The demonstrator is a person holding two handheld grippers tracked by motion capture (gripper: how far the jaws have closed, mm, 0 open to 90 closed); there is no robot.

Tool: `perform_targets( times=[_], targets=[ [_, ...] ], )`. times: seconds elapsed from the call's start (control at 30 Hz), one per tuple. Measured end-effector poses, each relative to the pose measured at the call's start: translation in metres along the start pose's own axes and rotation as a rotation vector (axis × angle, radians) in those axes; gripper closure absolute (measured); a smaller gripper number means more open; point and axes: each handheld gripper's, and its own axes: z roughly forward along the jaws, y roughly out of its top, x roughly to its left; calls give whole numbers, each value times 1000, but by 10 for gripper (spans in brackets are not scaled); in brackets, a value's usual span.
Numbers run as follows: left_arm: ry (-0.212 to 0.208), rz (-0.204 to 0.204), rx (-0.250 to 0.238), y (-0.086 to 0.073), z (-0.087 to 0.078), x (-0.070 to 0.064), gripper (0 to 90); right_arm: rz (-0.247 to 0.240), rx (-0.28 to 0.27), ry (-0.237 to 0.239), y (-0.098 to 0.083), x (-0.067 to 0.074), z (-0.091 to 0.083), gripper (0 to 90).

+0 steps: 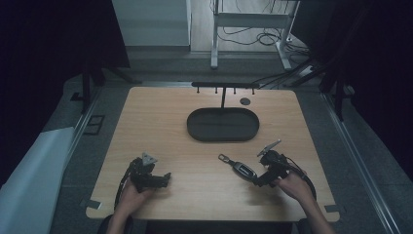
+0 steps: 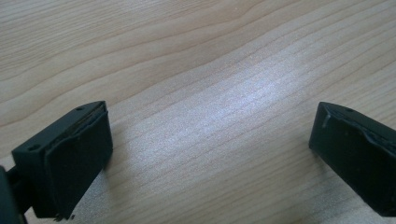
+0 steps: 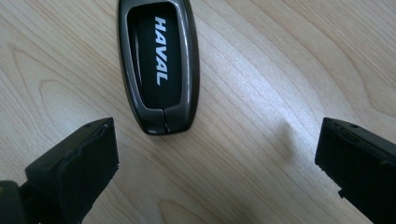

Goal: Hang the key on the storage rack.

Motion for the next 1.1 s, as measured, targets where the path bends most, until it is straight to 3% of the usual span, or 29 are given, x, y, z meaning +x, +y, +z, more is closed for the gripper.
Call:
perform_targets(
  times=[0.4, 0.47, 0.77, 0.93, 1.03, 1.1],
  targets=[
    [0, 3, 2, 0, 0, 0, 0, -28, 61, 6, 20, 4, 6, 25],
    [0, 3, 3, 0, 0, 0, 0, -28, 79, 28, 25, 5, 7, 25],
    [0, 3, 3, 0, 0, 0, 0, -92, 169, 27, 46, 14, 16, 53],
    [0, 3, 3, 0, 0, 0, 0, -88, 242, 25, 61, 17, 20, 174],
    [0, 3, 3, 0, 0, 0, 0, -90, 255, 19, 66, 19, 22, 206],
    [0, 3, 3, 0, 0, 0, 0, -109, 280, 21, 72, 22, 24, 250]
  ],
)
